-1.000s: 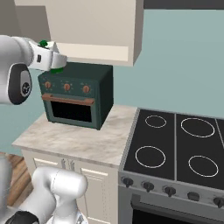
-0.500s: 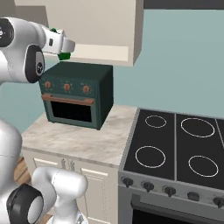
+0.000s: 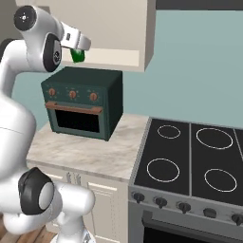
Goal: Pick the milk from the counter and place it in the open cabinet.
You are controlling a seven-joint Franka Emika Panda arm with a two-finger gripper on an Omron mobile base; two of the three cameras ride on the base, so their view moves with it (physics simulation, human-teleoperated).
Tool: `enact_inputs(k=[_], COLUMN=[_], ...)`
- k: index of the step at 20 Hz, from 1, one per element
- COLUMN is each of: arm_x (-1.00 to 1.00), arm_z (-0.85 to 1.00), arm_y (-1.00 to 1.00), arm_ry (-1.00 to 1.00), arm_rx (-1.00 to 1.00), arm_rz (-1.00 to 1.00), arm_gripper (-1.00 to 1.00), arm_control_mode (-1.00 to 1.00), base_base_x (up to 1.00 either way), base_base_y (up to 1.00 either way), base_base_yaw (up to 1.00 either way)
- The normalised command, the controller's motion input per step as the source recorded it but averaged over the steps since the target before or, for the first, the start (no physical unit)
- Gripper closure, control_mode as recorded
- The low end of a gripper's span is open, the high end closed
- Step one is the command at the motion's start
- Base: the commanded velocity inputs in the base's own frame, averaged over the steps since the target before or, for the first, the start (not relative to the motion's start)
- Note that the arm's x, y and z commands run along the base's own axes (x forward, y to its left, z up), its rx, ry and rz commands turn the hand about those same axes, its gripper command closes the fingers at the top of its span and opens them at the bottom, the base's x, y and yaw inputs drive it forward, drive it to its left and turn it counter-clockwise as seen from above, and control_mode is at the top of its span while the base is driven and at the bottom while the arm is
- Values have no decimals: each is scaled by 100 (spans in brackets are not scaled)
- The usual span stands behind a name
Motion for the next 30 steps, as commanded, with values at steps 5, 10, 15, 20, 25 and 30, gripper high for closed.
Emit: enact_inputs(k=[5, 10, 15, 20, 25, 30], arm_x=[59, 45, 27, 15, 12, 16], arm_z=[0, -3, -4, -6, -17, -28], arm_y=[0, 0, 0, 0, 0, 0], arm_ry=[2, 0, 0, 1, 3, 0], arm_rx=[0, 0, 0, 2, 3, 2], arm_rz=[-3, 0, 0, -1, 0, 0], arm_gripper=[100, 100, 100, 100, 100, 100], arm_control_mode=[-100, -100, -100, -100, -100, -100], base_base_x=[0, 0, 0, 0, 0, 0], base_base_y=[0, 0, 0, 0, 0, 0], base_base_yaw=[0, 0, 0, 0, 0, 0])
